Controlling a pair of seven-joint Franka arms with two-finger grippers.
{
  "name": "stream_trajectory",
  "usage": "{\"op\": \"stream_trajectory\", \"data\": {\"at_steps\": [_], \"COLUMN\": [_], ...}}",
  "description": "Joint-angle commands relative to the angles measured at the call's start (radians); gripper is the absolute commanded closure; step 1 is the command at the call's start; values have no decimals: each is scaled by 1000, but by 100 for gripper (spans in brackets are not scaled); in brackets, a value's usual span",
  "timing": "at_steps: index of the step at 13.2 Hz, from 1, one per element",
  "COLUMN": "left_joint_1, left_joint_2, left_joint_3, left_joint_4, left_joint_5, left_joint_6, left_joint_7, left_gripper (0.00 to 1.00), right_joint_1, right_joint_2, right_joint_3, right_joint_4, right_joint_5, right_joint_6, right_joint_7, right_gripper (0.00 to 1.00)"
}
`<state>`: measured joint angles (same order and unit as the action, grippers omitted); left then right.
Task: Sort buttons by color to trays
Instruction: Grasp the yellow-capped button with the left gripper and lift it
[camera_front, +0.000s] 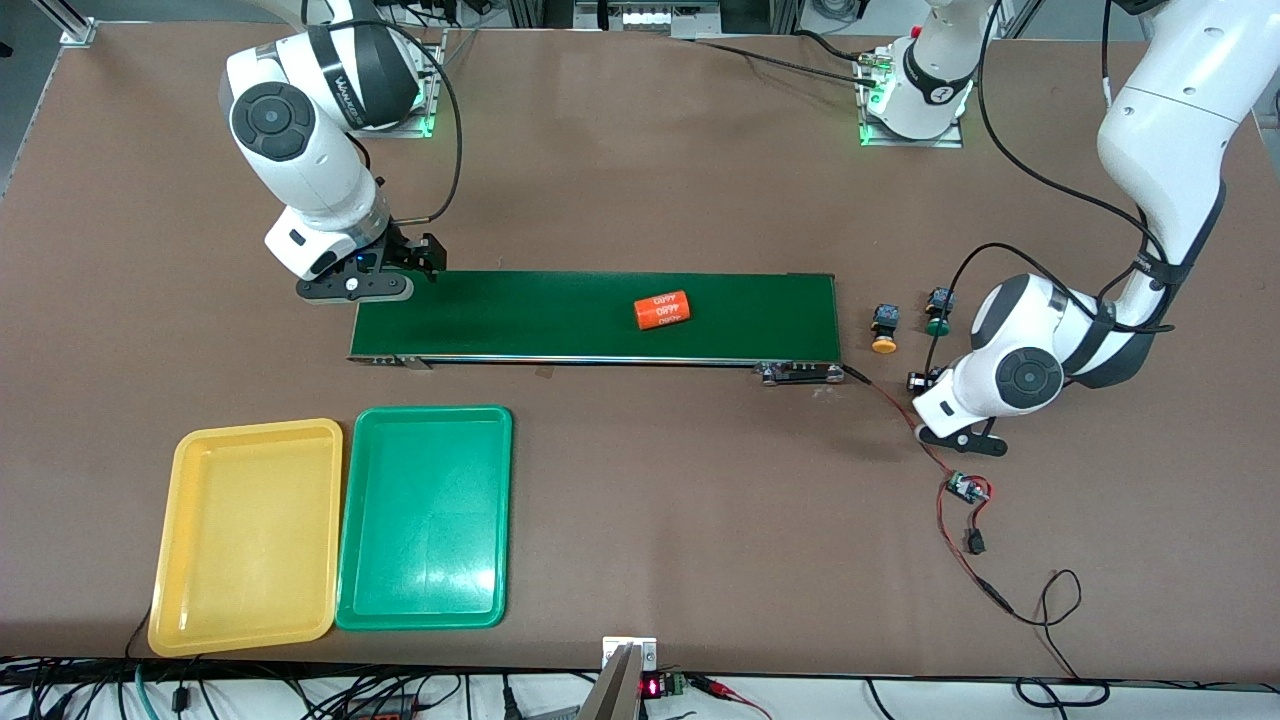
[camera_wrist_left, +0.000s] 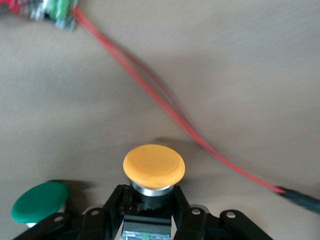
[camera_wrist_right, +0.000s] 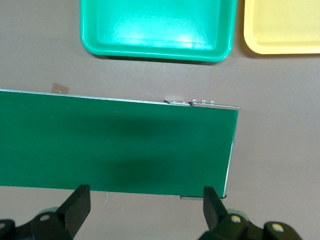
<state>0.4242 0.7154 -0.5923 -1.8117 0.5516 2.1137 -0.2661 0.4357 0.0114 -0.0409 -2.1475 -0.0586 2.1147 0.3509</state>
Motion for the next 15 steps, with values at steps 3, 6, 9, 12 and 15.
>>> {"op": "stream_trajectory", "data": {"at_steps": [3, 6, 9, 12, 15], "left_joint_1": [-4, -42, -155, -235, -240], "left_joint_2": [-34, -30, -30, -25, -24], "left_joint_3": [-222, -261, -274, -271, -268], "left_joint_4": [110, 103, 75, 5, -21], "left_joint_5": [4, -106, -215, -219, -217], "left_joint_6": [-179, -208, -259, -140, -83], "left_joint_7": [1, -97, -279, -453, -484], "left_gripper": [79, 79, 81, 80, 1], "right_joint_1": [-5, -5, -6, -6, -6], "right_joint_2": [1, 1, 1, 2, 2], "right_joint_3": [1, 1, 1, 1, 1], "right_joint_4": [18, 18, 18, 18, 18], "right_joint_5": [-15, -15, -15, -15, -15], "right_joint_6": [-21, -21, -21, -21, -21], "right_joint_7": [16, 16, 16, 16, 16], "right_gripper": [0, 0, 0, 0, 0]}}
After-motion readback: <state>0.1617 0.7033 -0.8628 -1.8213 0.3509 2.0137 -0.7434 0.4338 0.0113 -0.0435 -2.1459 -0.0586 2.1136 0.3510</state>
